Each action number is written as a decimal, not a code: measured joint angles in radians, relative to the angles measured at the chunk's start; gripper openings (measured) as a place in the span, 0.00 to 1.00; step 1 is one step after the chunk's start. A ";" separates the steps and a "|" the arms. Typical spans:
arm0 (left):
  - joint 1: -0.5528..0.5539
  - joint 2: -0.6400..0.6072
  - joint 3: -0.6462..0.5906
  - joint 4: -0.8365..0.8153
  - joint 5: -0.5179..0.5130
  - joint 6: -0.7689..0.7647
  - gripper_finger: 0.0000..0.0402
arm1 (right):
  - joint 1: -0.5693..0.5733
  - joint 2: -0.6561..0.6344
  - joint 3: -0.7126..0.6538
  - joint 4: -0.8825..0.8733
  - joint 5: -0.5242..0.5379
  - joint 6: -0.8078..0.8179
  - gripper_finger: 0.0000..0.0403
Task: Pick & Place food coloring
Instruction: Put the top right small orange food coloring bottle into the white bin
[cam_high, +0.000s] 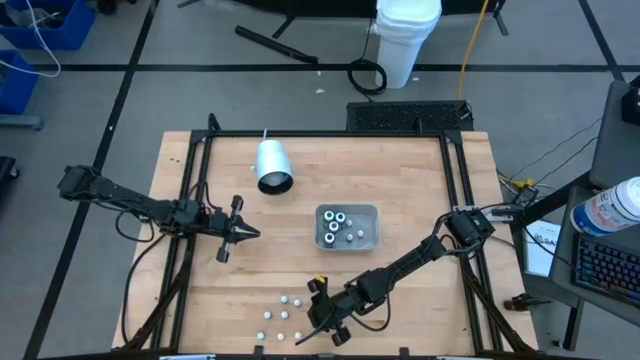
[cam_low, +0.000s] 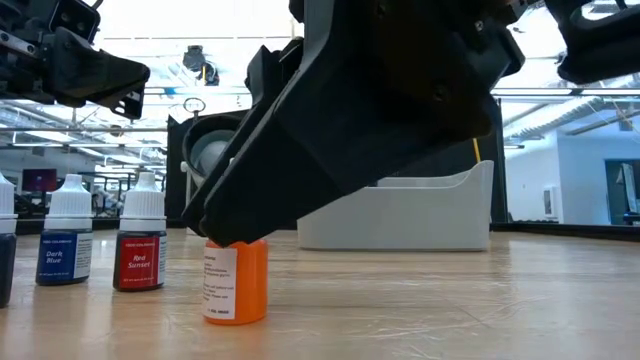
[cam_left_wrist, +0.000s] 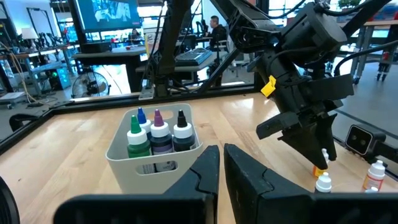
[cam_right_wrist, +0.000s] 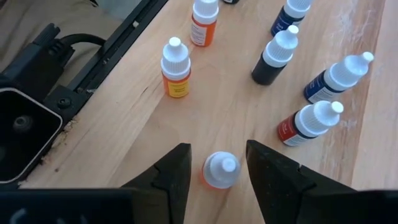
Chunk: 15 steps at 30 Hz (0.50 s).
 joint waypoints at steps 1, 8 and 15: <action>0.000 0.000 0.000 0.000 0.000 0.000 0.08 | 0.000 0.000 0.000 0.000 0.000 0.005 0.36; 0.000 0.000 0.000 0.000 0.000 -0.002 0.08 | 0.000 0.000 0.000 0.000 0.000 0.027 0.29; 0.000 0.000 0.000 0.000 0.000 -0.002 0.08 | 0.000 -0.002 0.000 -0.008 0.001 0.023 0.14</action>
